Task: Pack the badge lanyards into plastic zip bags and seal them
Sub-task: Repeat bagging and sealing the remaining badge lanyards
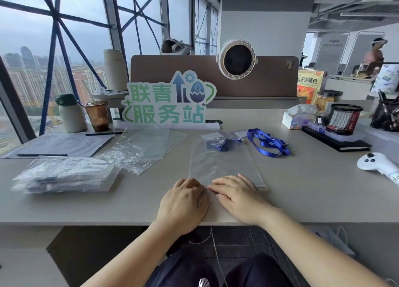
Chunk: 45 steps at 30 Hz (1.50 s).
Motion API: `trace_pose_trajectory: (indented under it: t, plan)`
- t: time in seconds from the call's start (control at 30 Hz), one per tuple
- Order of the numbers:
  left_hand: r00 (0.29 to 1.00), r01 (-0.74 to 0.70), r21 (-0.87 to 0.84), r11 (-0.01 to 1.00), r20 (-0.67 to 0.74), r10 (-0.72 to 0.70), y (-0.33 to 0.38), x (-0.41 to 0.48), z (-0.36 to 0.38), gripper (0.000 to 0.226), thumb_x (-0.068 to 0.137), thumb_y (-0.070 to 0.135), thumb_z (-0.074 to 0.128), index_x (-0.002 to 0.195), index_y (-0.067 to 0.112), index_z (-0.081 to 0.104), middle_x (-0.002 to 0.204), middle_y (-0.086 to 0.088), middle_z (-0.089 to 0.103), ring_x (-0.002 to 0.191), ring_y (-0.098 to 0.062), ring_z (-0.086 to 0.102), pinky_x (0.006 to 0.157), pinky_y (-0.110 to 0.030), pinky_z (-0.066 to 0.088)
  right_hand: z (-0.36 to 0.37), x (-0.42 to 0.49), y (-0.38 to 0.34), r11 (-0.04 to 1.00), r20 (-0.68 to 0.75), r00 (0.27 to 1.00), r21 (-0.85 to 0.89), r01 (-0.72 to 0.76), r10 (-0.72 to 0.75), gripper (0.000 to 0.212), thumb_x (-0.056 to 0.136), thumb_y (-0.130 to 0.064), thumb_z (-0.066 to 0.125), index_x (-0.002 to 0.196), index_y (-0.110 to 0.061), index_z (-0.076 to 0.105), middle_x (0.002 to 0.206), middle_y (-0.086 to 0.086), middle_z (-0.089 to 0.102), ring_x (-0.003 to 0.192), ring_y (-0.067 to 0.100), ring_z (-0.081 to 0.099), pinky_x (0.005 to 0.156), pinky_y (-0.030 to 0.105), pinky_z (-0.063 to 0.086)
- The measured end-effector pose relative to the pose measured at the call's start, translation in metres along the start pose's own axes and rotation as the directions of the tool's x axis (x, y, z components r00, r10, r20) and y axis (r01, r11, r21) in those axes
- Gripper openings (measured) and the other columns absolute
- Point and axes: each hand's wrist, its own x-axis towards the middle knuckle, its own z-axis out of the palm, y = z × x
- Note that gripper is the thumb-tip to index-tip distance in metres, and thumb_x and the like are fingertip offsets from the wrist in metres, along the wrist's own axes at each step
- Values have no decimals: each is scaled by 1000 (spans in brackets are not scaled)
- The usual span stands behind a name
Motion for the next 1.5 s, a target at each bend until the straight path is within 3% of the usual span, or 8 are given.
trace_pose_trajectory:
  t: [0.33,0.5,0.77,1.07,1.23,1.37,1.43,1.5]
  plan:
    - [1000,16,41,999,13,-16,2,1,-4,38,94,50,32,115,36,60,120,18,54,112,-10,47,89,-24,39,-1,2,-2,999,31,999,-36,-37,38,39,99,-37,33,137,-42,41,143,-21,37,134,5,27,115,31,1]
    - [1000,17,93,996,9,-18,3,1,-4,42,92,51,27,115,37,59,120,18,54,112,-10,47,92,-21,36,-6,-3,-2,996,108,991,-34,-79,83,41,99,-38,27,140,-45,33,151,-22,26,140,3,17,118,38,-4]
    - [997,5,146,989,-75,6,0,2,-1,43,87,52,30,101,33,66,108,16,62,99,-12,56,92,-24,37,-16,-28,22,977,83,976,-81,-195,202,42,100,-44,20,140,-49,28,156,-20,11,145,6,-2,113,47,-20]
    - [998,3,115,993,-57,4,2,2,-5,43,85,52,34,107,35,66,112,18,61,102,-13,57,92,-25,36,-30,-58,60,944,71,943,-80,-320,325,42,99,-48,15,139,-54,26,156,-22,6,145,7,-6,115,47,-16]
    - [1000,14,114,993,16,-16,4,4,-11,42,89,54,33,118,39,59,121,20,55,112,-11,50,96,-23,31,-33,-64,69,926,5,930,-85,-367,369,41,99,-47,17,137,-53,31,155,-21,12,145,7,0,115,47,-14]
    - [999,34,41,999,34,-36,0,4,-11,39,90,54,36,118,40,60,122,21,53,115,-10,48,97,-24,33,-27,-61,66,923,-64,924,-55,-380,377,38,99,-42,28,133,-47,44,150,-22,28,144,5,11,116,45,-9]
    - [996,73,-88,993,51,-69,-4,9,-8,31,90,49,45,113,41,63,120,21,55,115,-11,49,97,-27,38,-26,-58,70,919,-119,912,9,-395,393,32,96,-41,39,125,-44,54,144,-22,39,141,4,21,117,42,-2]
    - [995,82,-158,984,65,-72,-11,15,-4,28,86,51,50,106,41,66,116,19,58,111,-13,52,96,-30,41,-28,-54,76,923,-179,906,76,-377,384,23,90,-42,54,110,-41,66,131,-20,55,131,7,39,111,33,17]
